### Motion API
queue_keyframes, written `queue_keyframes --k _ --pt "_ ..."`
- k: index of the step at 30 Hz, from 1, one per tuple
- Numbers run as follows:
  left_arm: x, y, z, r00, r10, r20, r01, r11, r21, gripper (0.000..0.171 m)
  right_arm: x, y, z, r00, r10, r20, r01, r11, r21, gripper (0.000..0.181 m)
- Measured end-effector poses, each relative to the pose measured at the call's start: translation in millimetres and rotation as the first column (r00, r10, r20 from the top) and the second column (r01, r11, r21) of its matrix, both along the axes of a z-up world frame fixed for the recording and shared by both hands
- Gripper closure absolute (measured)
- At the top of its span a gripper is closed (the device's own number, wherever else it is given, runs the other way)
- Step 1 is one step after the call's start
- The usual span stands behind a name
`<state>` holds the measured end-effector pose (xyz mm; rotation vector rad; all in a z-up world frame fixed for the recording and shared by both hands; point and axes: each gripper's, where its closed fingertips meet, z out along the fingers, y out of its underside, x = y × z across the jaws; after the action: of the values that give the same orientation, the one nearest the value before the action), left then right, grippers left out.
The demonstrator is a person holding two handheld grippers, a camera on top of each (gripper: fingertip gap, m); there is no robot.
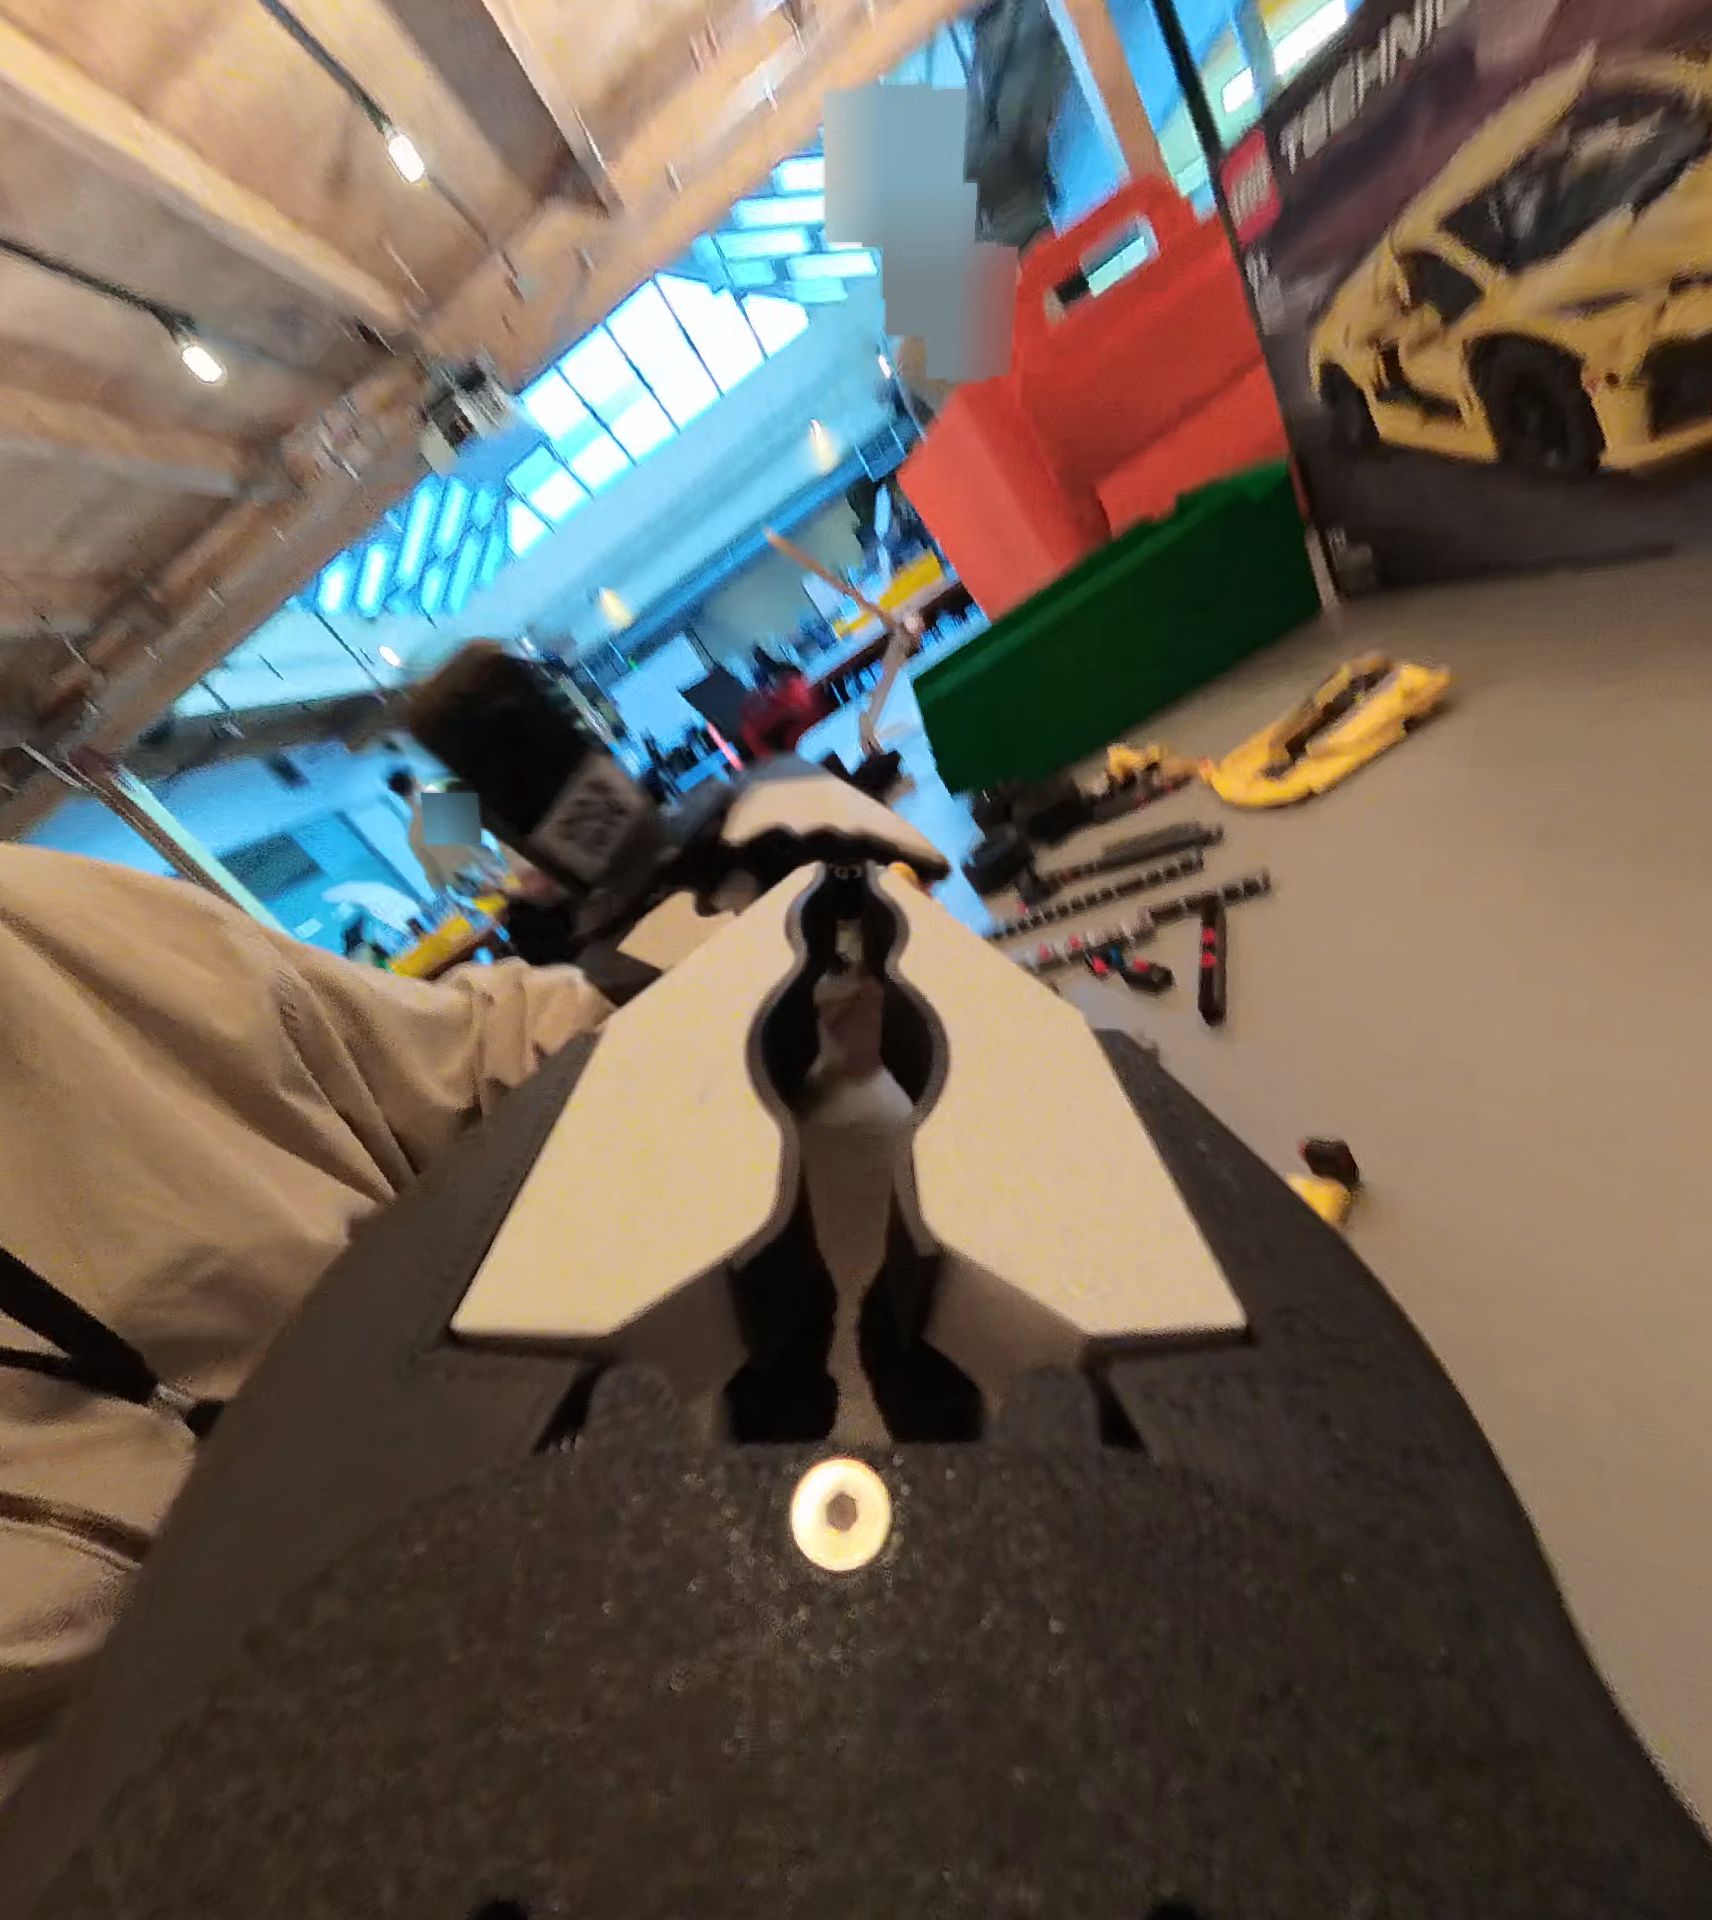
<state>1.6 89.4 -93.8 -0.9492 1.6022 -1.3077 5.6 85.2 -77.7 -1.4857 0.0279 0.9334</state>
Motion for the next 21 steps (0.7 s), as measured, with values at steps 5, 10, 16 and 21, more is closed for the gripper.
queue_keyframes --k 5,10,16,21 --pt "-7.3 -8.1 32.9 0.949 -0.312 0.04 0.254 0.686 -0.681 0.144 -9.6 -1.3 19.2 0.995 0.057 -0.086 -0.049 0.994 0.094 0.177" --pt "-11.1 -13.7 34.1 0.914 -0.4 0.071 0.316 0.589 -0.743 0.15 -21.9 3.5 20.2 0.985 0.118 -0.128 -0.106 0.99 0.098 0.178" --pt "-12.3 -13.3 36.3 0.903 -0.42 0.087 0.334 0.564 -0.755 0.159 -19.6 3.5 27.0 0.972 0.127 -0.196 -0.103 0.986 0.128 0.178" --pt "-15.7 -13.1 37.5 0.893 -0.437 0.111 0.352 0.523 -0.776 0.164 -21.4 4.7 26.9 0.961 0.149 -0.232 -0.123 0.985 0.121 0.178"
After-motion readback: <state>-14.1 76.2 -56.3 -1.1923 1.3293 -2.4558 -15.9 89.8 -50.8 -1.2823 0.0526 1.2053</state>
